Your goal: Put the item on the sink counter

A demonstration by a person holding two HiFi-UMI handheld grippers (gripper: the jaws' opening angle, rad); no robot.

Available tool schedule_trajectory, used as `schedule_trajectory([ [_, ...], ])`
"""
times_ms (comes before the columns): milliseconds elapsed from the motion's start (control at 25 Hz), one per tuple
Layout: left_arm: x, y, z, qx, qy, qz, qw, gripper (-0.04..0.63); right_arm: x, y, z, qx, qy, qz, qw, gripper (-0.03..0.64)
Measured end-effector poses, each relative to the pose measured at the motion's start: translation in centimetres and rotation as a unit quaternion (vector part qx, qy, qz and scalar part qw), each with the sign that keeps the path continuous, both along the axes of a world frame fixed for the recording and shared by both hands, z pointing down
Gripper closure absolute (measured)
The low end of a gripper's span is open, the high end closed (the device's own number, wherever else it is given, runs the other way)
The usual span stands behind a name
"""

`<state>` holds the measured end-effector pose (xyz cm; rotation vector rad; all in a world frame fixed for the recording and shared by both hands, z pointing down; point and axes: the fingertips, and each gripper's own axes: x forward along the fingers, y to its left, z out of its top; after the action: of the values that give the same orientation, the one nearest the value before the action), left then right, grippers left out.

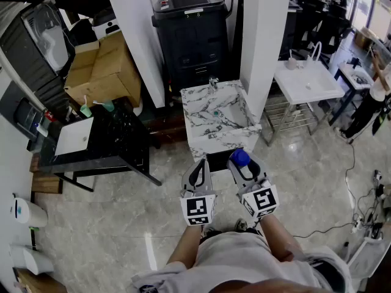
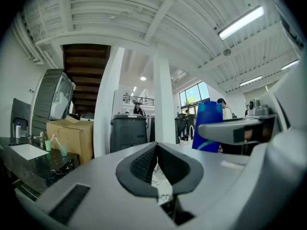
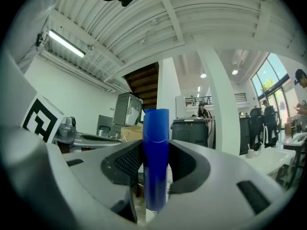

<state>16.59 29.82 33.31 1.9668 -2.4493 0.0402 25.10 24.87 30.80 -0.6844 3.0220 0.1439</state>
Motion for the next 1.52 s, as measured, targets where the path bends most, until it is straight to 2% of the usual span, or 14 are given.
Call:
schedule_trajectory([
  [520, -1.6, 1.9, 0.7, -0.004, 0.02, -0.001, 0.9998, 0.586, -1.8, 1.7, 0.1, -0.008, -0.002, -0.015, 1.0, 0.465],
  [1040, -6.4, 6.7, 2.3, -0.005, 0.038, -0.014, 0.9992, 0.585, -6.2, 5.2, 0.9, -0.002, 0.008, -0.024, 1.0, 0.465],
  [1320, -7.6, 4.9, 3.2, -0.01, 0.051, -0.006, 0.9987, 0.585, -8.1, 3.8, 1.8, 0.0, 0.024, -0.027, 0.999, 0.465],
  [1520, -9.5, 2.0, 3.5, -0.015, 0.037, -0.003, 0.9992, 0.585, -10.4, 0.7, 2.0, 0.0, 0.017, -0.029, 0.999, 0.465],
])
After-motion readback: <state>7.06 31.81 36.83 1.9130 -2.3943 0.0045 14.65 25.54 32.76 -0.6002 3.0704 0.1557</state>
